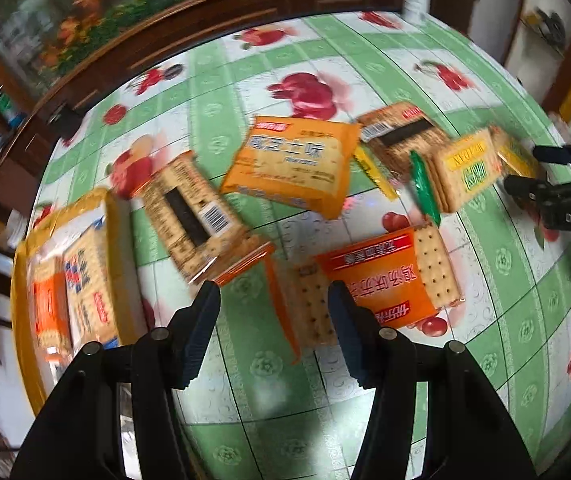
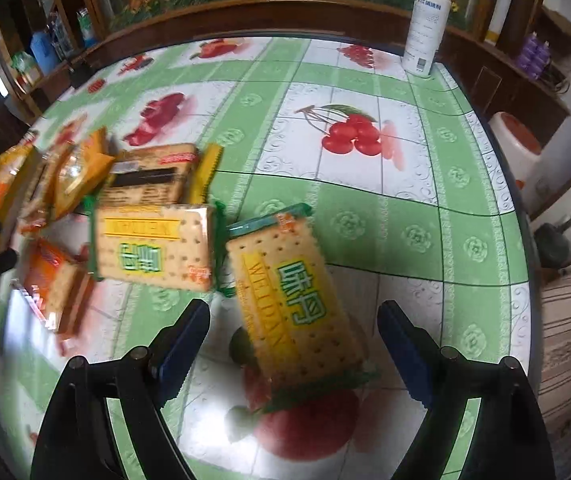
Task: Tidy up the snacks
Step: 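Grasp a yellow WEIDAN cracker pack with the right tool while the left tool moves toward the snacks, then grasp the orange cracker pack with the left tool while the right tool holds the WEIDAN pack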
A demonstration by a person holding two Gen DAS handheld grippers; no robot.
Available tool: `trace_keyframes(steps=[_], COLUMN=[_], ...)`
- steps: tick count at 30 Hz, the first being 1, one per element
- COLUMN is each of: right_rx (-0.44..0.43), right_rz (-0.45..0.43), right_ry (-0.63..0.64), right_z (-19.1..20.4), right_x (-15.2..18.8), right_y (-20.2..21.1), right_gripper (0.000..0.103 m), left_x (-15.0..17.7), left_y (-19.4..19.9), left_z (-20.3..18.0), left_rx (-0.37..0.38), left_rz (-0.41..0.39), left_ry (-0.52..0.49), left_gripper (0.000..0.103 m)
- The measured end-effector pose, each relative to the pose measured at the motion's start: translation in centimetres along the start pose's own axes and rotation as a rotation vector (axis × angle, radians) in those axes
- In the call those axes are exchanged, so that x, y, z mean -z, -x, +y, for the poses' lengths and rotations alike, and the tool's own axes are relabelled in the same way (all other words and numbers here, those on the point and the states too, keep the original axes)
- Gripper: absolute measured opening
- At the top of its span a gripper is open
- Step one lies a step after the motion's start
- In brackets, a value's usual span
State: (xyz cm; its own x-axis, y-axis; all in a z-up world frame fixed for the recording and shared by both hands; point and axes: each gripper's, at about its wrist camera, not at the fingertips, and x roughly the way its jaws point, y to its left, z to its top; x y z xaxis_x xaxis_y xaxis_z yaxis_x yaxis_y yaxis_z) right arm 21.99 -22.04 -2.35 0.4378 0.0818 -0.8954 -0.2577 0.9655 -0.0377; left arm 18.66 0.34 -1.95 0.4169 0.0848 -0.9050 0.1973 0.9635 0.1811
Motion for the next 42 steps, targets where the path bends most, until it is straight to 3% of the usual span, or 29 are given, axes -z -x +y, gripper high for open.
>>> trace_keyframes(steps=[2, 6, 13, 16, 20, 22, 23, 26, 30, 34, 38, 42], right_rx=[-0.003, -0.023, -0.04, -0.038, -0.036, -0.034, -0.033, -0.03, -0.037, -0.069, -0.068, -0.055], right_rz=[0.032, 0.044, 0.068, 0.068, 0.065, 0.067, 0.068, 0.071, 0.076, 0.083, 0.091, 0.093], right_ry=[0.002, 0.013, 0.052, 0.045, 0.04, 0.039, 0.037, 0.031, 0.015, -0.012, -0.002, 0.016], right_z=[0.1, 0.3, 0.5, 0.3, 0.1, 0.2, 0.2, 0.2, 0.1, -0.3, 0.0, 0.5], right_x=[0.1, 0.5, 2.2, 2.8, 3.2, 3.3, 3.3, 3.4, 3.4, 3.4, 3.5, 3.5], right_y=[-0.8, -0.7, 0.1, 0.7, 0.9, 0.9, 0.9, 1.0, 1.0, 1.1, 1.1, 1.1], right_gripper=[0.073, 0.056, 0.056, 0.056, 0.056, 0.057, 0.057, 0.057, 0.057, 0.059, 0.059, 0.062], left_x=[-0.6, -2.0, -4.0, -4.8, -4.6, -3.7, -3.5, -2.4, 0.0, 1.0, 0.9, 1.1], left_y=[-0.1, -0.4, -1.8, -2.3, -3.4, -4.2, -3.9, -3.8, -2.8, -2.6, -2.4, -2.4], left_z=[-0.8, -2.2, -4.3, -3.7, -2.9, -3.0, -3.2, -3.6, -5.0, -5.5, -5.5, -5.7], left_rx=[0.006, 0.08, 0.008, -0.001, -0.092, -0.082, -0.08, 0.007, 0.051, 0.039, 0.086, 0.071], left_rz=[-0.002, 0.021, 0.058, 0.083, 0.098, 0.136, 0.112, 0.17, 0.185, 0.227, 0.295, 0.332], left_ry=[-0.055, -0.144, -0.368, -0.392, -0.422, -0.466, -0.475, -0.518, -0.608, -0.541, -0.348, -0.186], left_gripper=[0.055, 0.055, 0.063, 0.075, 0.076, 0.077, 0.077, 0.077, 0.077, 0.077, 0.077, 0.077])
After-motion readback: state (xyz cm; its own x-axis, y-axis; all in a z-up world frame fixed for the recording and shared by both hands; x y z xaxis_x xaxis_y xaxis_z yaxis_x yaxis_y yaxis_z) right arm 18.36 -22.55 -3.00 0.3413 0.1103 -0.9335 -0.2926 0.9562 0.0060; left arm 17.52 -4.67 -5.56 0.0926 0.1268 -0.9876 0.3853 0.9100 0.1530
